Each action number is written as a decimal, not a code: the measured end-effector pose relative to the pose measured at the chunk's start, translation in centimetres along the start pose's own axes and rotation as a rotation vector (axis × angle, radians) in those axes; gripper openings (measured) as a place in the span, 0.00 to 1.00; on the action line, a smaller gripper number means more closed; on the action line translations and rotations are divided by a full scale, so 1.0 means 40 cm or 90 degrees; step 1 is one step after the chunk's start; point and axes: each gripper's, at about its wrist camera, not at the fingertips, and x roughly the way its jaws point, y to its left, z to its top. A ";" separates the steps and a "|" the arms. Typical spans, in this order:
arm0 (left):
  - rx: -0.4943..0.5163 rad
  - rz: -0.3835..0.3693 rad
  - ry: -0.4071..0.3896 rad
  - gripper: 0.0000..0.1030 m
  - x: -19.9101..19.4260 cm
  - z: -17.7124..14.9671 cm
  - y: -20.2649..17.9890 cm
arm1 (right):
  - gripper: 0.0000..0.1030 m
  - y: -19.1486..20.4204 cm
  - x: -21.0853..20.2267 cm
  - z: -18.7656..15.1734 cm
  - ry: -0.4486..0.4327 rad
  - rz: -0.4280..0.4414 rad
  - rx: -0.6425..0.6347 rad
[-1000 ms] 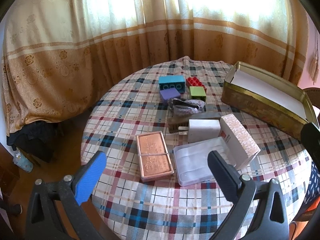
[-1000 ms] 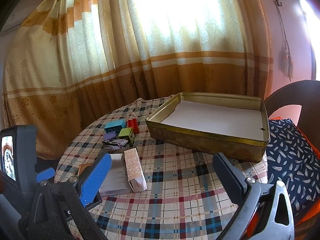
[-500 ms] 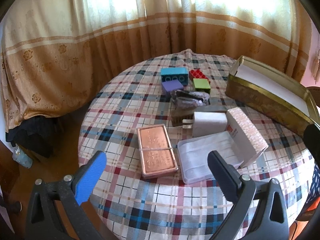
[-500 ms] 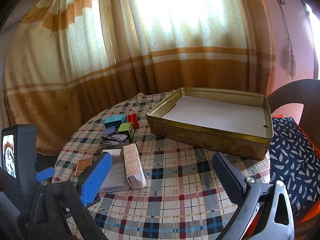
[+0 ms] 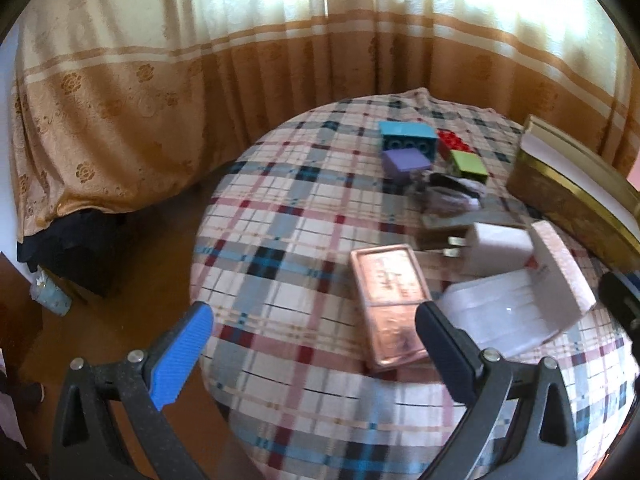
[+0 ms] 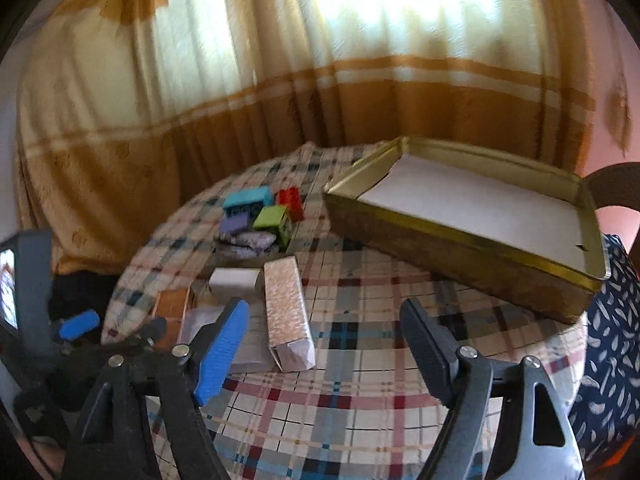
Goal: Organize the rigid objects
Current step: 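Grasp the copper bar with the left tool while the right tool grasps the pink patterned box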
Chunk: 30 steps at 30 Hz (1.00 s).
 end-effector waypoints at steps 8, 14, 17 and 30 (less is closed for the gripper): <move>0.005 -0.003 0.007 1.00 0.016 0.003 -0.003 | 0.59 -0.002 0.116 -0.001 0.107 0.036 0.017; -0.009 -0.016 0.017 1.00 0.033 0.018 -0.003 | 0.49 -0.042 0.116 0.006 0.101 0.016 0.036; -0.002 -0.020 0.024 1.00 0.039 0.029 -0.022 | 0.50 -0.026 0.125 0.011 0.113 0.016 0.018; 0.000 -0.046 0.072 0.95 0.081 0.043 -0.023 | 0.52 -0.036 0.188 0.028 0.157 0.068 0.038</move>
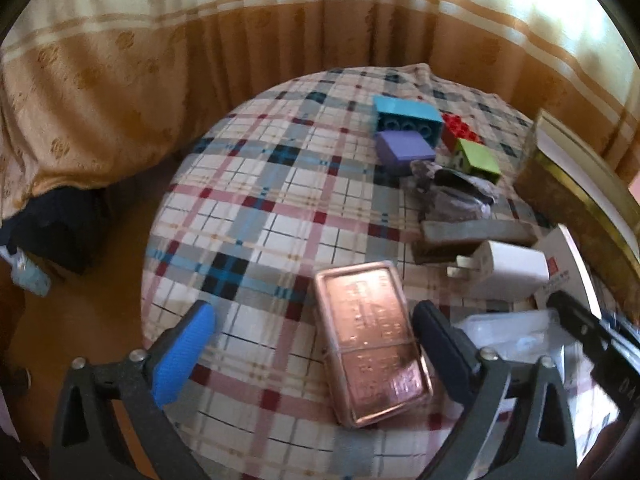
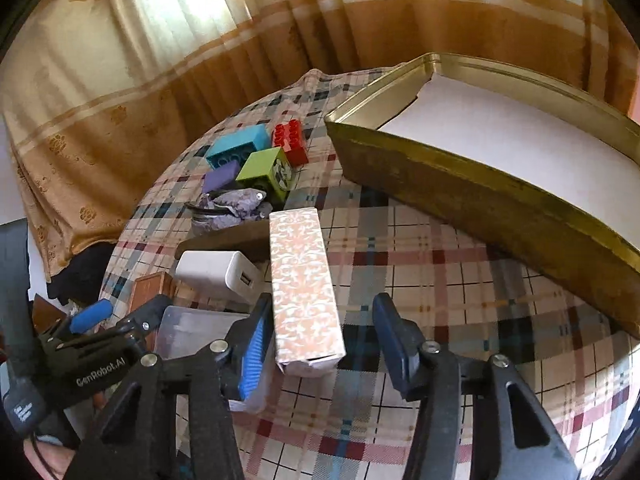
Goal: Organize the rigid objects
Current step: 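Grasp the copper bar with the left tool while the right tool grasps the pink patterned box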
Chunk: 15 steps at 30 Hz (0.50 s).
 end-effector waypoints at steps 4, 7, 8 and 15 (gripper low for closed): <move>0.026 0.016 -0.006 0.83 -0.007 -0.012 -0.002 | 0.48 0.012 0.002 -0.008 -0.010 -0.009 -0.021; 0.046 0.043 -0.031 0.64 -0.012 -0.017 -0.001 | 0.28 0.018 0.005 -0.015 -0.009 -0.008 -0.034; 0.049 0.048 -0.040 0.54 -0.015 -0.018 0.001 | 0.28 0.015 0.003 -0.016 -0.010 -0.005 -0.030; 0.019 -0.058 -0.061 0.43 -0.030 -0.010 0.031 | 0.27 -0.029 -0.038 -0.025 -0.027 0.036 0.025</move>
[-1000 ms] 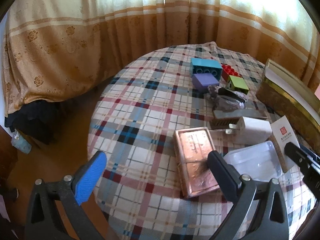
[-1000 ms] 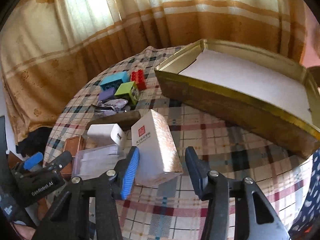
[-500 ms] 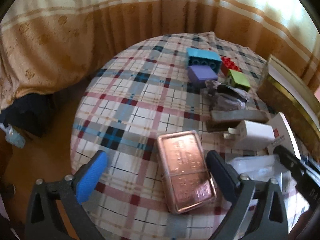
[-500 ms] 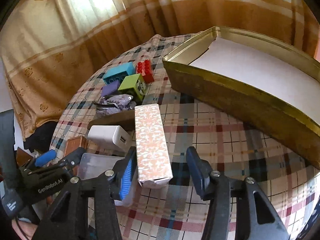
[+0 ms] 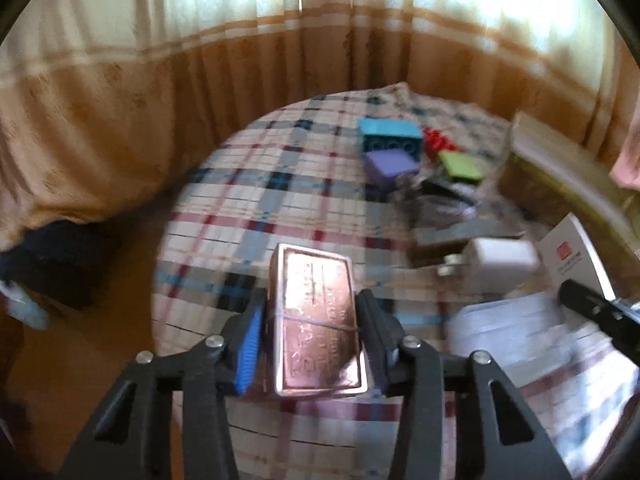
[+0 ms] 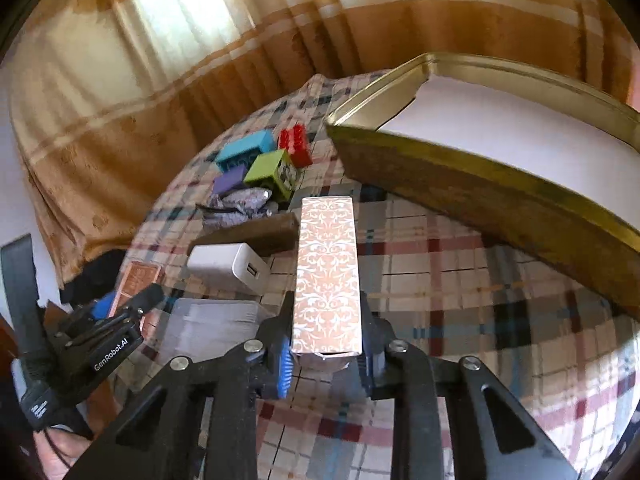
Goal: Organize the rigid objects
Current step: 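Grasp the copper bar with the left tool while the right tool grasps the pink patterned box, then carry both items into the gold tray and open both tools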
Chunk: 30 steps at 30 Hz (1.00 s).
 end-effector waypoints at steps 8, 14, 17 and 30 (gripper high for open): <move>0.010 -0.054 -0.041 0.43 -0.043 0.008 -0.041 | 0.27 -0.007 -0.082 -0.012 -0.067 -0.004 0.005; 0.046 -0.070 -0.090 0.43 -0.111 0.042 -0.096 | 0.27 -0.018 -0.138 0.000 -0.123 -0.001 0.008; 0.053 -0.095 -0.110 0.43 -0.138 0.070 -0.131 | 0.27 -0.035 -0.191 0.023 -0.173 -0.023 0.012; 0.133 -0.190 -0.146 0.43 -0.157 0.163 -0.378 | 0.27 -0.212 -0.308 0.070 -0.268 -0.167 0.077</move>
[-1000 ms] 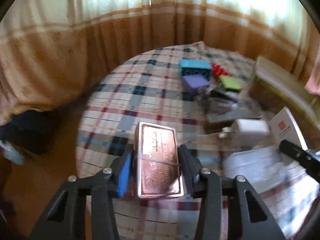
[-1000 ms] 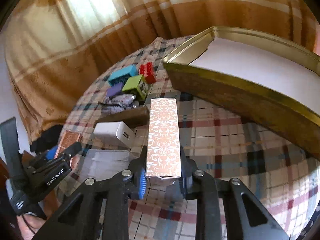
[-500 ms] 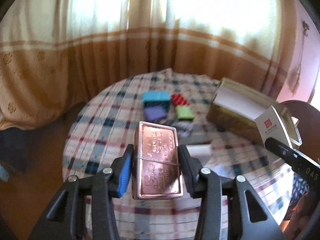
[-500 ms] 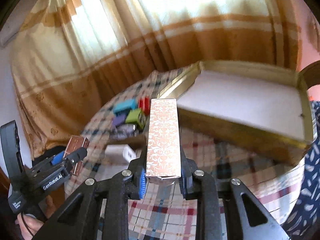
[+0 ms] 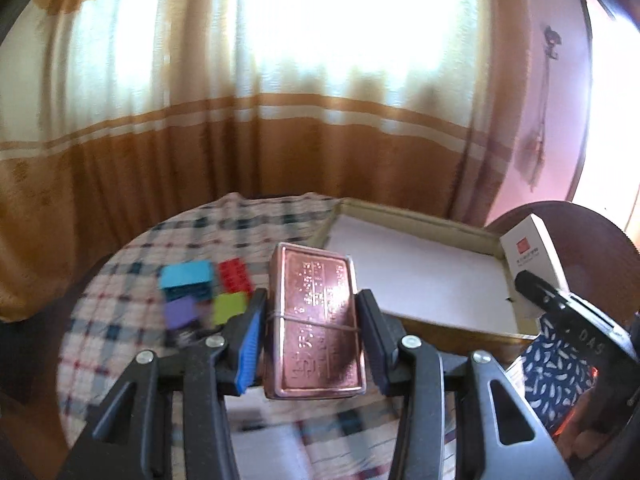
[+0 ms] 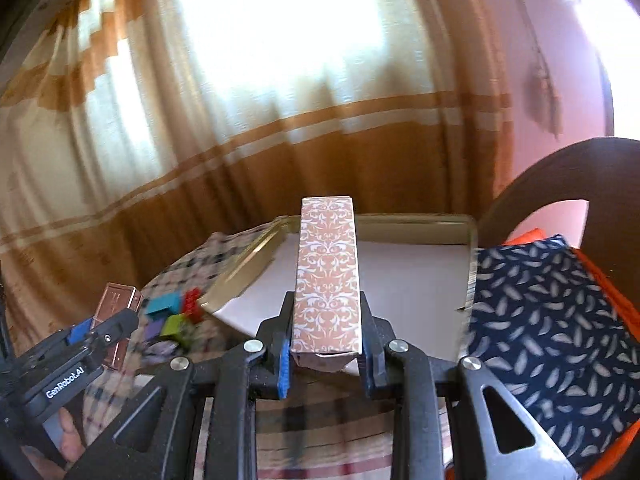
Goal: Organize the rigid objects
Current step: 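Carry both items into the gold tray and open both tools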
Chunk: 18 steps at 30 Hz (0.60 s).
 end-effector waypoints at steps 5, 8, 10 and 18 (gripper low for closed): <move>0.027 -0.030 0.008 0.43 0.062 0.038 -0.095 | 0.27 -0.047 0.031 0.021 -0.001 -0.042 0.008; 0.041 -0.037 0.014 0.43 0.097 0.045 -0.139 | 0.27 -0.071 0.054 0.032 -0.001 -0.061 0.014; 0.050 -0.040 0.028 0.43 0.132 0.052 -0.165 | 0.27 -0.075 0.066 0.040 -0.009 -0.077 0.008; 0.083 -0.042 0.068 0.43 0.243 0.056 -0.240 | 0.28 -0.115 0.128 0.036 0.021 -0.094 0.004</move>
